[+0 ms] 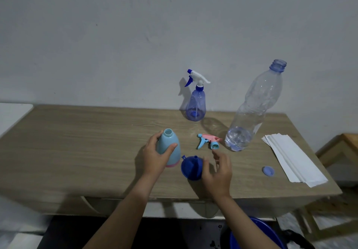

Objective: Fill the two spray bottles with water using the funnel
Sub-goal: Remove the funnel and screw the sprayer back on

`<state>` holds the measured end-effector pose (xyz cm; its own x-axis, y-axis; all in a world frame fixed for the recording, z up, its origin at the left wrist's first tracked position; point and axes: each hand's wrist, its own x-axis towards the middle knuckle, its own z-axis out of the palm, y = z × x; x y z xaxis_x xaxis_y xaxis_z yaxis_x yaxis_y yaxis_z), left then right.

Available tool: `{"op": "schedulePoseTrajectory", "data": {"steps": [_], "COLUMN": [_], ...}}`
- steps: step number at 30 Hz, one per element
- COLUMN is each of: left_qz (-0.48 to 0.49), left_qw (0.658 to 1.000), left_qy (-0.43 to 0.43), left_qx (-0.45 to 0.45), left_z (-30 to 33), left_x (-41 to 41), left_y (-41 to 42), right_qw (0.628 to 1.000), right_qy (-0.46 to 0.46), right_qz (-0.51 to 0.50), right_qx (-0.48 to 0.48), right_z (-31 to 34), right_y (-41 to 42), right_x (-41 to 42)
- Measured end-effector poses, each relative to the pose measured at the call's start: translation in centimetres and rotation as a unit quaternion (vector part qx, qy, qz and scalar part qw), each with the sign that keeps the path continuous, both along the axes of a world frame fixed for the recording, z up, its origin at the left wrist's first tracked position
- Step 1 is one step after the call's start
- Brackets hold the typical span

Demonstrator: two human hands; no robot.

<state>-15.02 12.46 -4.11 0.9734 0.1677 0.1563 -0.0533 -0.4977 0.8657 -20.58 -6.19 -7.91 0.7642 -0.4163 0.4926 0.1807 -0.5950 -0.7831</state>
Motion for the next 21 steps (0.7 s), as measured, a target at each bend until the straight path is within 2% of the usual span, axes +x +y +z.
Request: {"op": "schedulePoseTrajectory", "data": {"steps": [2, 5, 13, 16, 21], "left_qz": [0.0, -0.005, 0.003, -0.001, -0.004], "left_qw": [1.0, 0.999, 1.0, 1.0, 0.999], "left_qy": [0.002, -0.005, 0.006, 0.008, 0.002], "left_qx": [-0.02, -0.036, -0.001, -0.003, -0.034], "left_z": [0.2, 0.3, 0.0, 0.1, 0.4], "left_x": [-0.1, -0.2, -0.1, -0.2, -0.3], "left_y": [-0.1, -0.2, 0.1, 0.0, -0.2], "right_qw": [0.999, 0.987, 0.955, 0.951, 0.96], "right_qy": [0.024, 0.113, 0.259, 0.271, 0.215], "right_qz": [-0.042, -0.096, -0.129, -0.113, -0.077], "right_qx": [0.019, 0.057, 0.07, 0.101, 0.159], "right_z": [1.0, 1.1, 0.9, 1.1, 3.0], "right_y": [-1.0, -2.3, -2.4, -2.5, -2.5], "right_x": [1.7, 4.6, 8.1, 8.2, 7.1]}}
